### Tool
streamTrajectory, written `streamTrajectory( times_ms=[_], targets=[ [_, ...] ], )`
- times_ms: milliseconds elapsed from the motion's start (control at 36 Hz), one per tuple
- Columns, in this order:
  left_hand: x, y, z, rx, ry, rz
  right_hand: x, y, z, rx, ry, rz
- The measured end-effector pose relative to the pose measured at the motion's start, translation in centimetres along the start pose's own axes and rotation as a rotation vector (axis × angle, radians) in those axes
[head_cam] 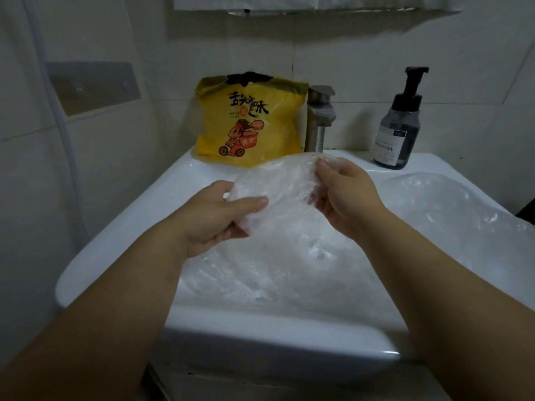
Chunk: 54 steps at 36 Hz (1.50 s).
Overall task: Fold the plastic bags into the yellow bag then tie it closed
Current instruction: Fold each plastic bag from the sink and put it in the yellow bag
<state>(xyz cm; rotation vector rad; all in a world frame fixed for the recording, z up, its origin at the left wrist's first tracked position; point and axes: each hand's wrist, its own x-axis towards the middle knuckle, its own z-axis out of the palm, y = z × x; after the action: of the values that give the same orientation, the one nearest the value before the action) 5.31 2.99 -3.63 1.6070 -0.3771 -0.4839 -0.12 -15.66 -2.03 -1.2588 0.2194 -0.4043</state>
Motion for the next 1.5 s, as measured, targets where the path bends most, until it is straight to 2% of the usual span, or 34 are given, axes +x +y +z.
streamTrajectory(
  times_ms=[83, 167, 278, 361, 417, 472, 500, 583, 667, 750, 833, 861, 944, 1028, 1167, 1306, 1500],
  targets=[
    [-0.2, 0.2, 0.0, -0.048, -0.029, 0.028, 0.2, -0.2, -0.5, 0.019, 0.050, 0.048],
    [-0.1, 0.7, -0.3, -0.225, 0.036, 0.067, 0.1, -0.6, -0.9, 0.042, 0.012, 0.113],
    [0.5, 1.4, -1.3, -0.625, 0.259, 0.084, -0.4, -0.9, -0.7, 0.079, -0.160, 0.184],
    [0.5, 1.3, -2.0, -0.753, 0.257, 0.064, -0.8, -0.8, -0.4, 0.029, -0.336, 0.269],
    [0.4, 1.1, -1.6, -0.726, 0.153, 0.049, -1.1, -0.5, -0.1, -0.039, -0.428, 0.323],
    [0.1, 1.1, -0.7, -0.608, 0.063, 0.055, -1.1, -0.1, 0.2, -0.087, -0.448, 0.353],
    [0.2, 0.9, -0.3, -0.523, 0.066, 0.073, -1.1, 0.0, 0.2, -0.100, -0.449, 0.363],
    [0.7, 0.5, -0.3, -0.361, 0.217, 0.097, -1.2, -0.2, 0.2, -0.116, -0.433, 0.381],
    [0.9, 0.8, -0.5, -0.466, 0.220, 0.165, -1.2, -0.2, 0.3, -0.137, -0.384, 0.333],
    [0.8, 1.0, -0.5, -0.588, 0.028, 0.204, -1.3, 0.2, 1.0, -0.103, -0.361, 0.226],
    [0.3, 0.3, 0.6, -0.310, -0.172, 0.058, -1.7, 0.9, 1.9, -0.073, -0.375, 0.136],
    [0.1, 0.1, 1.1, -0.208, -0.193, 0.041, -1.8, 1.1, 2.2, -0.098, -0.381, 0.108],
    [0.3, 0.0, 2.3, -0.161, -0.057, 0.060, -2.2, 1.9, 2.6, -0.241, -0.378, 0.016],
    [0.6, 0.5, 1.9, -0.312, 0.044, 0.076, -2.2, 2.1, 2.7, -0.380, -0.355, -0.043],
    [0.7, 1.4, 0.4, -0.579, 0.086, 0.118, -1.8, 1.8, 2.1, -0.506, -0.371, 0.026],
    [0.7, 1.8, -1.6, -0.769, 0.171, 0.182, -1.9, 1.3, 1.9, -0.544, -0.443, 0.073],
    [0.9, 1.4, -2.1, -0.731, 0.262, 0.118, -2.5, 0.3, 1.4, -0.429, -0.517, 0.165]
  ],
)
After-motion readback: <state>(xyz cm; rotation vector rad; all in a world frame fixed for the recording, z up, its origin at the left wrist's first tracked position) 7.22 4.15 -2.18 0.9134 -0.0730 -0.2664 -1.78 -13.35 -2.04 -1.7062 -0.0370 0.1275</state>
